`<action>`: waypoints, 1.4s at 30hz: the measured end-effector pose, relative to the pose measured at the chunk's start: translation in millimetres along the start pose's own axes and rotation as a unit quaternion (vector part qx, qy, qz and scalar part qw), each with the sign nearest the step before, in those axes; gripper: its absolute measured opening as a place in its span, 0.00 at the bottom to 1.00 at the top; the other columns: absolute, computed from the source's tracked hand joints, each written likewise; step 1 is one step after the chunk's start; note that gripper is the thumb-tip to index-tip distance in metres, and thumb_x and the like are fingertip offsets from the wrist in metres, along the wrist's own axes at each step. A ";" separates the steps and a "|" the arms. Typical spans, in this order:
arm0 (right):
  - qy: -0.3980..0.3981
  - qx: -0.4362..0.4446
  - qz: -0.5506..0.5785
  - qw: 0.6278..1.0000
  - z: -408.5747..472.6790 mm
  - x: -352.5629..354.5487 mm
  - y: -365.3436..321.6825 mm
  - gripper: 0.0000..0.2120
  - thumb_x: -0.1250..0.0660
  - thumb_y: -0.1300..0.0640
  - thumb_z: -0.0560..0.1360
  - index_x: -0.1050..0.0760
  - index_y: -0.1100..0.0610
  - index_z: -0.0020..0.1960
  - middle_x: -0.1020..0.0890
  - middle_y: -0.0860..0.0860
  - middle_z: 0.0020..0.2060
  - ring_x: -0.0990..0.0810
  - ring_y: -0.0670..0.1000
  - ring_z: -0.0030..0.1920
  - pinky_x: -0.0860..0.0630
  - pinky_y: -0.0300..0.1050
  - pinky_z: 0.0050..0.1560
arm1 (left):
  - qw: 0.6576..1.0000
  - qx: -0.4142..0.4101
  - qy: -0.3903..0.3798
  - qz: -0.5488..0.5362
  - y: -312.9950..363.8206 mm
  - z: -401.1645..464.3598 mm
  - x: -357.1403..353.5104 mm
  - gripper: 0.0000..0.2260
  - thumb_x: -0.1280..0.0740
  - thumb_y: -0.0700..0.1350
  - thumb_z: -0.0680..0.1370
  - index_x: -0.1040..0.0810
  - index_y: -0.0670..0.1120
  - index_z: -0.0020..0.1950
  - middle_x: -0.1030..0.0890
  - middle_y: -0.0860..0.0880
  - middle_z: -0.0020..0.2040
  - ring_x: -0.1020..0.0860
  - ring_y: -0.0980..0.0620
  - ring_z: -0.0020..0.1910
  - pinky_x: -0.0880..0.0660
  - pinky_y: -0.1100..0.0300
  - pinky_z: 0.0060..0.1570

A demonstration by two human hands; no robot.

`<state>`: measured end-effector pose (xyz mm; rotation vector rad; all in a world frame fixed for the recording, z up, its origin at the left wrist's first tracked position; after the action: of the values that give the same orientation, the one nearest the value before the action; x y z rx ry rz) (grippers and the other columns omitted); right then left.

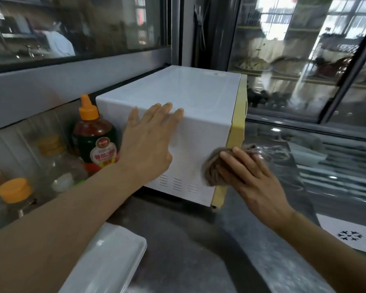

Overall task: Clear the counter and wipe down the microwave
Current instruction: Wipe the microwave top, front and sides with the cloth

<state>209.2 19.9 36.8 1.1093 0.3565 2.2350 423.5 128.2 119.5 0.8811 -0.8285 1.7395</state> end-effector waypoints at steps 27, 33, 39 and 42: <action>0.138 -0.549 0.307 0.765 25.9 -21.5 -62.4 0.30 0.35 0.62 0.76 0.41 0.55 0.75 0.23 0.55 0.64 0.23 0.54 0.60 0.29 0.45 0.64 | 0.996 -0.013 0.073 -0.044 -0.7 2.6 -22.8 0.39 0.30 0.44 0.66 0.46 0.51 0.73 0.41 0.45 0.73 0.42 0.42 0.72 0.45 0.43 0.71; 0.067 -0.598 0.340 0.723 -8.2 -47.3 -89.3 0.25 0.35 0.60 0.76 0.35 0.55 0.72 0.19 0.53 0.56 0.20 0.53 0.52 0.27 0.40 0.52 | 0.996 -0.015 0.081 -0.039 0.8 3.3 -25.5 0.39 0.31 0.44 0.65 0.45 0.50 0.72 0.40 0.43 0.72 0.41 0.41 0.71 0.43 0.43 0.70; 0.004 -0.634 0.333 0.698 -25.2 -64.2 -108.5 0.27 0.36 0.61 0.76 0.38 0.54 0.74 0.19 0.58 0.55 0.21 0.58 0.52 0.26 0.47 0.52 | 0.996 -0.011 0.074 -0.044 0.3 3.5 -24.2 0.39 0.31 0.44 0.65 0.46 0.50 0.72 0.41 0.44 0.72 0.42 0.41 0.71 0.43 0.43 0.71; -0.025 -0.655 0.320 0.684 -30.2 -67.8 -114.5 0.26 0.36 0.61 0.76 0.38 0.55 0.73 0.19 0.61 0.50 0.21 0.62 0.48 0.25 0.53 0.49 | 0.997 -0.014 0.063 -0.046 0.7 2.8 -23.5 0.40 0.31 0.43 0.65 0.47 0.51 0.73 0.42 0.44 0.72 0.43 0.42 0.72 0.44 0.43 0.71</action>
<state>262.8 67.1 -79.5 0.4167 -1.6686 2.0868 429.4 115.0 100.8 0.7714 -0.7175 1.6813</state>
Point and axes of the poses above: each hand's wrist, its own z-axis towards the middle knuckle, its own x-axis out of the back of the hand, y = z × x, the point moved 2 cm from there along z, towards the middle knuckle
